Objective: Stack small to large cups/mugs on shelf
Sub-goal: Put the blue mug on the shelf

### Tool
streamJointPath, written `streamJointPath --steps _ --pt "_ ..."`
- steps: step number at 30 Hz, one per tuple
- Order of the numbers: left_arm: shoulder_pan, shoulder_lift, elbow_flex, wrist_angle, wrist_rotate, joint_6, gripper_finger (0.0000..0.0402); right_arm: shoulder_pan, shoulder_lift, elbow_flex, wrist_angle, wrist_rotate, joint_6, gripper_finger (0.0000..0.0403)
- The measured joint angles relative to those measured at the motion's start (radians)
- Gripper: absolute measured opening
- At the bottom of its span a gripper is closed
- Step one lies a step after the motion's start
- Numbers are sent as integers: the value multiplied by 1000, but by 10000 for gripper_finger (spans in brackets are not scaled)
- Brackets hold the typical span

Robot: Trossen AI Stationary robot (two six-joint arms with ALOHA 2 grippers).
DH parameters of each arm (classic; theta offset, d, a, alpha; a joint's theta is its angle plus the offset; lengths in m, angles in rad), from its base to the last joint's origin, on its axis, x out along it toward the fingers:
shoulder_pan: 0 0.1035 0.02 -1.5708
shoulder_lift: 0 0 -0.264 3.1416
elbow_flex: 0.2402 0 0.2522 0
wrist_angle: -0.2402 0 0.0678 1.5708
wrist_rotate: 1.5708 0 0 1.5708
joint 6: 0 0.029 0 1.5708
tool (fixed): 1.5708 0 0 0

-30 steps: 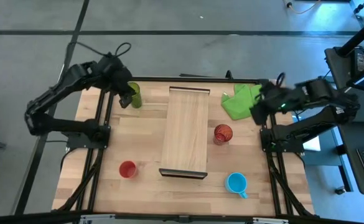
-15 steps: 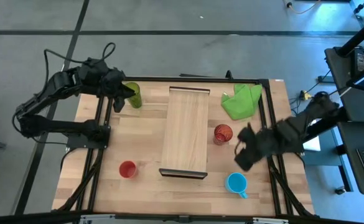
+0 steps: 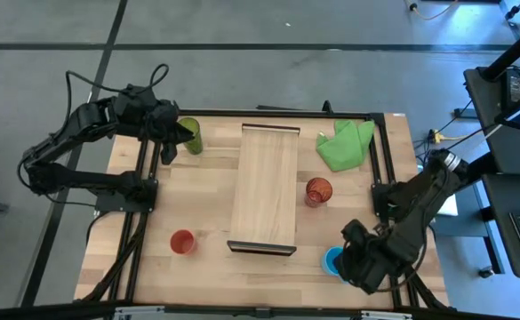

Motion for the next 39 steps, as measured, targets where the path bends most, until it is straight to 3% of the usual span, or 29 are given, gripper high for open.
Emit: streamJointPath --steps 5,12,17,20,26,32,39 --pt "-1 0 0 -2 0 0 57 2 45 0 5 0 14 108" --pt "-1 0 0 -4 0 12 57 17 34 -56 -13 41 173 108" --pt "-1 6 0 -3 1 24 57 11 -122 -221 179 -40 289 108" --pt "-1 9 -1 -4 3 21 57 7 -260 -338 308 -37 315 108" --pt "-1 13 -1 -4 7 -8 57 -31 -411 -435 332 -42 250 108" --pt "-1 11 -1 -53 9 -35 57 -43 -381 -432 388 -70 129 108" --pt "-1 11 -1 -56 -4 -34 57 -43 -316 -431 451 -69 103 127"
